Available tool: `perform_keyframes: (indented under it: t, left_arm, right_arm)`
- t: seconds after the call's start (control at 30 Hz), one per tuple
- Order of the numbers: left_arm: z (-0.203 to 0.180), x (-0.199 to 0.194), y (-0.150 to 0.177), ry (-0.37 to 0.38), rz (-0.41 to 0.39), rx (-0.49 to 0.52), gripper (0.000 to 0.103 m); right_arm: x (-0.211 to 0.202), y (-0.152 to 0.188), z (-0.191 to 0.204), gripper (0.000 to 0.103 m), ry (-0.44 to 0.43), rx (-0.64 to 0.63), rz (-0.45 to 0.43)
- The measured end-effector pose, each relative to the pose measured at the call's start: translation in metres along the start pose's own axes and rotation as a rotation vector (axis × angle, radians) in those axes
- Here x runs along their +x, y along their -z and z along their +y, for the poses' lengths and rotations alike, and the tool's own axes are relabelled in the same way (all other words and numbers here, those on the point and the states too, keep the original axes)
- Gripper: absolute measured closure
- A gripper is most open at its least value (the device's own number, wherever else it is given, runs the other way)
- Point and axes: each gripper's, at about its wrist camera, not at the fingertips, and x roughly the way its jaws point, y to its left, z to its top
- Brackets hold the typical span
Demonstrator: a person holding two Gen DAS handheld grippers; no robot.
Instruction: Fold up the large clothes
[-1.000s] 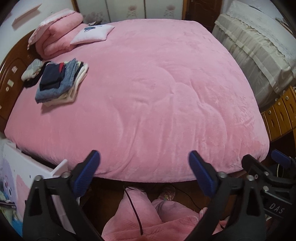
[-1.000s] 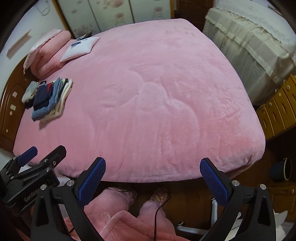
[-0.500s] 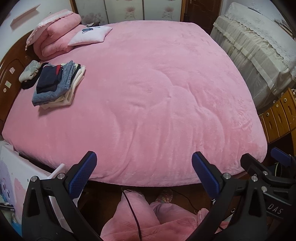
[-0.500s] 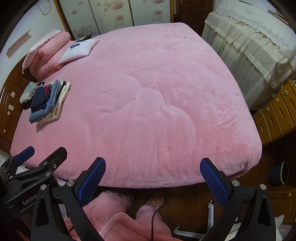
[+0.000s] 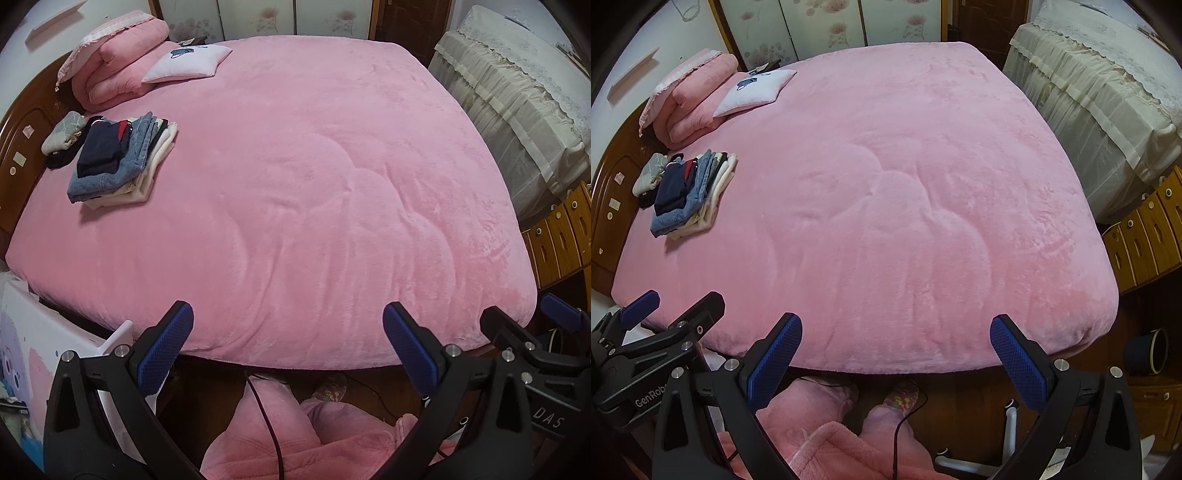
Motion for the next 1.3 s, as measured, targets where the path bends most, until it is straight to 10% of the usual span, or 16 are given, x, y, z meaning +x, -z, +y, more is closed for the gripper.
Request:
perform_keyframes:
  t: [1.3]
  left_arm:
    - [0.004, 0.011, -0.007, 0.002, 0.018, 0.022, 0.001]
  right_arm:
    - [0.011, 0.000, -0.013, 0.000, 0.020, -0.013, 0.012]
